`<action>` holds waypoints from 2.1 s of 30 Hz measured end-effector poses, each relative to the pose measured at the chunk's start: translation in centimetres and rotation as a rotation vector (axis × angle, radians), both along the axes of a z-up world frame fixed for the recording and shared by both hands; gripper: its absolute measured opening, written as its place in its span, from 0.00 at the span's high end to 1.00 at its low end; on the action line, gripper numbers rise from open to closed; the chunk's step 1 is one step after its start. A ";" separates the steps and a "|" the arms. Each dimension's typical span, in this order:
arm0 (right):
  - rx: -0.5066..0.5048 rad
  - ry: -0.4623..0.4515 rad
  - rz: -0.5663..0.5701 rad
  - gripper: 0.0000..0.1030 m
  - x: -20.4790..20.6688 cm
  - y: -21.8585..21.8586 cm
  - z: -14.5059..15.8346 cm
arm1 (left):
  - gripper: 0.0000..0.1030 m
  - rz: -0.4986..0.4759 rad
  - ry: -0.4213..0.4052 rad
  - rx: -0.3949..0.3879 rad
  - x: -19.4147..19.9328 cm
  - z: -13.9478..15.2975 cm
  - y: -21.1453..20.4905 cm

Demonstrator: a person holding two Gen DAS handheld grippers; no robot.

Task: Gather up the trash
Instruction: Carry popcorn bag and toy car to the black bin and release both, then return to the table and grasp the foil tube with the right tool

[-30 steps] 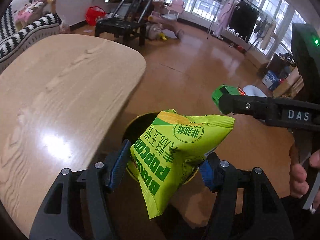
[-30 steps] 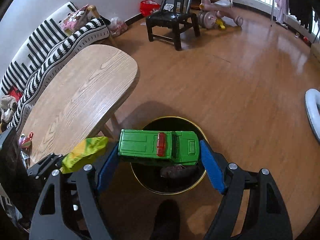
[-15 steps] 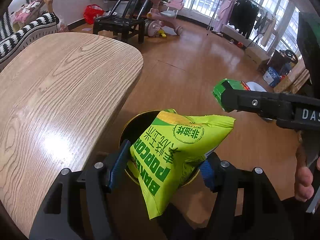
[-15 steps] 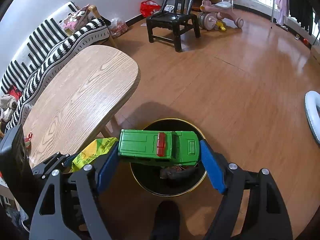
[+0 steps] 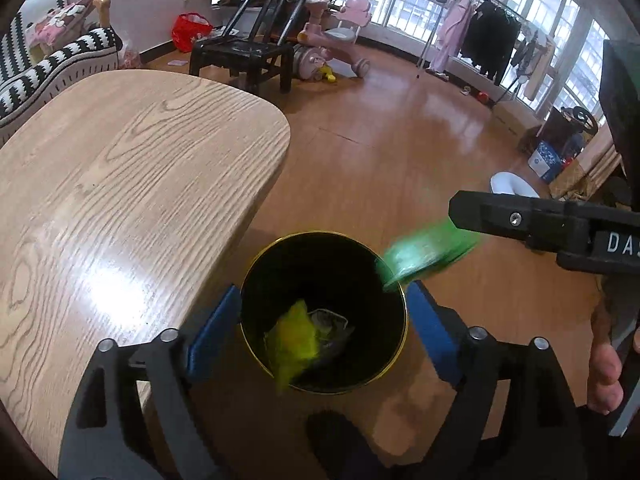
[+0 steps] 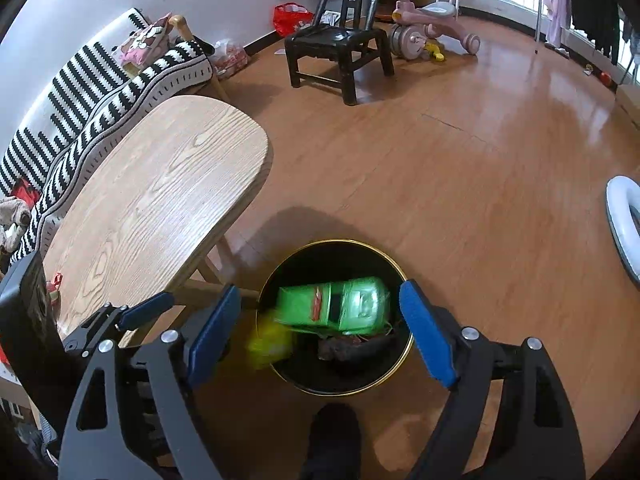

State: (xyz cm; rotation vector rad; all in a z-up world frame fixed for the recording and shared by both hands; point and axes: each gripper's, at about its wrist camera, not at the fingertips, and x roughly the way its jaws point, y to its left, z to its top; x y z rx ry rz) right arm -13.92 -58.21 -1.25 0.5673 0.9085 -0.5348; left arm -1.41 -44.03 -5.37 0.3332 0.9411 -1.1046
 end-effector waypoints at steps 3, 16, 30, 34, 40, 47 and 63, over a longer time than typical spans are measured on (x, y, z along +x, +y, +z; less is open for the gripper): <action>-0.003 0.001 0.004 0.19 0.2 0.0 0.0 | 0.16 0.021 0.002 -0.007 0.4 0.3 0.3; -0.076 -0.105 0.204 0.15 6.9 7.8 3.1 | 0.08 0.176 -0.138 -0.052 3.3 6.1 12.3; -0.072 -0.190 0.675 0.15 18.9 28.6 4.6 | 0.07 0.552 -0.305 0.090 8.5 6.7 38.0; -0.082 -0.189 0.785 0.15 20.7 34.2 4.0 | 0.07 0.609 -0.299 0.140 9.7 5.5 42.6; -0.099 -0.156 0.905 0.18 23.9 40.7 2.3 | 0.07 0.642 -0.274 0.185 11.3 3.8 47.0; -0.097 -0.096 0.925 0.32 28.1 43.3 -0.5 | 0.07 0.591 -0.263 0.202 13.0 2.1 47.0; -0.150 -0.035 1.029 0.76 31.4 45.7 -3.1 | 0.07 0.531 -0.179 0.235 17.9 -1.0 45.3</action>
